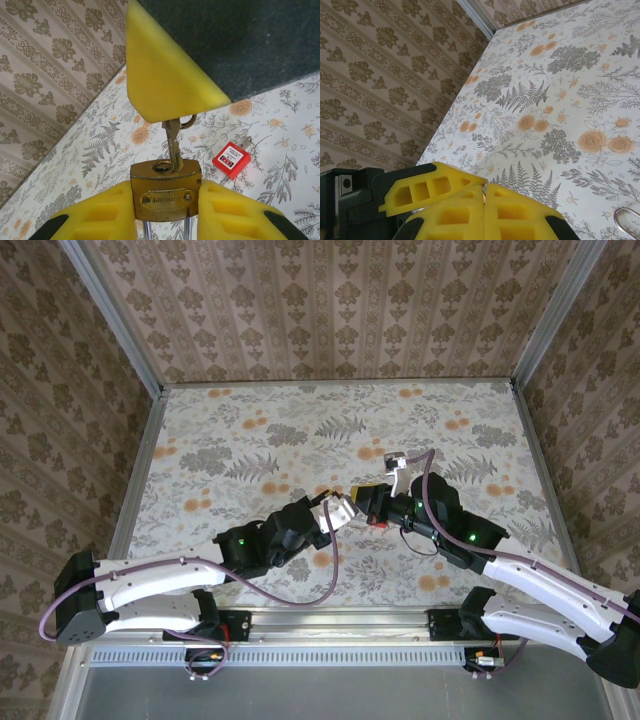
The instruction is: Unlock with the key
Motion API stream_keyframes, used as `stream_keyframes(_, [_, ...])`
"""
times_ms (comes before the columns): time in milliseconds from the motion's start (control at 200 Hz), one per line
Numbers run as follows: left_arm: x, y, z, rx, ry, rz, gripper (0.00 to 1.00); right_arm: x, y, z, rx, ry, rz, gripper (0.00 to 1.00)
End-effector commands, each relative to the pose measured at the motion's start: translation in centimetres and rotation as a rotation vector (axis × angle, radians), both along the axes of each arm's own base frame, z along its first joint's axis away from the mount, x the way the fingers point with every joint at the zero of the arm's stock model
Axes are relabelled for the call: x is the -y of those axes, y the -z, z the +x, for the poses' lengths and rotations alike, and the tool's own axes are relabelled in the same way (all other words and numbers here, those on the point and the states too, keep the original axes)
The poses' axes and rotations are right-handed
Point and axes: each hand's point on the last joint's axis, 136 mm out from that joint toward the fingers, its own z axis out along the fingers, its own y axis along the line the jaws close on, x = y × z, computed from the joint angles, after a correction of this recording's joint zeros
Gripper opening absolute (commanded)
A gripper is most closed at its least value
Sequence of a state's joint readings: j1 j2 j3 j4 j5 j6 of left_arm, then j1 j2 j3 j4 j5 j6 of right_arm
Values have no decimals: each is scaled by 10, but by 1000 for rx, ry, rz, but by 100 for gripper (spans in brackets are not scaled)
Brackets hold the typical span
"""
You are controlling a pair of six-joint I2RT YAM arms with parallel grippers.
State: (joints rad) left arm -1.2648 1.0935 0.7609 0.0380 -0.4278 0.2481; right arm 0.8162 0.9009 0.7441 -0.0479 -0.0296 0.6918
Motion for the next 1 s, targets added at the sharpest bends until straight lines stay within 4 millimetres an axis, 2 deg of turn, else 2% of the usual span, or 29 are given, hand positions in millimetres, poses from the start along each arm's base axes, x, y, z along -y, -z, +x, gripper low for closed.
stream_keyframes(0, [5, -22, 0, 30, -1, -50, 29, 1, 0, 2, -3, 26, 22, 0])
stream_keyframes(685, [8, -19, -2, 28, 2, -43, 27, 2, 4, 5, -15, 47, 20, 0])
stream_keyframes(995, [7, -22, -3, 27, 5, -52, 26, 1, 12, 5, -27, 42, 1, 0])
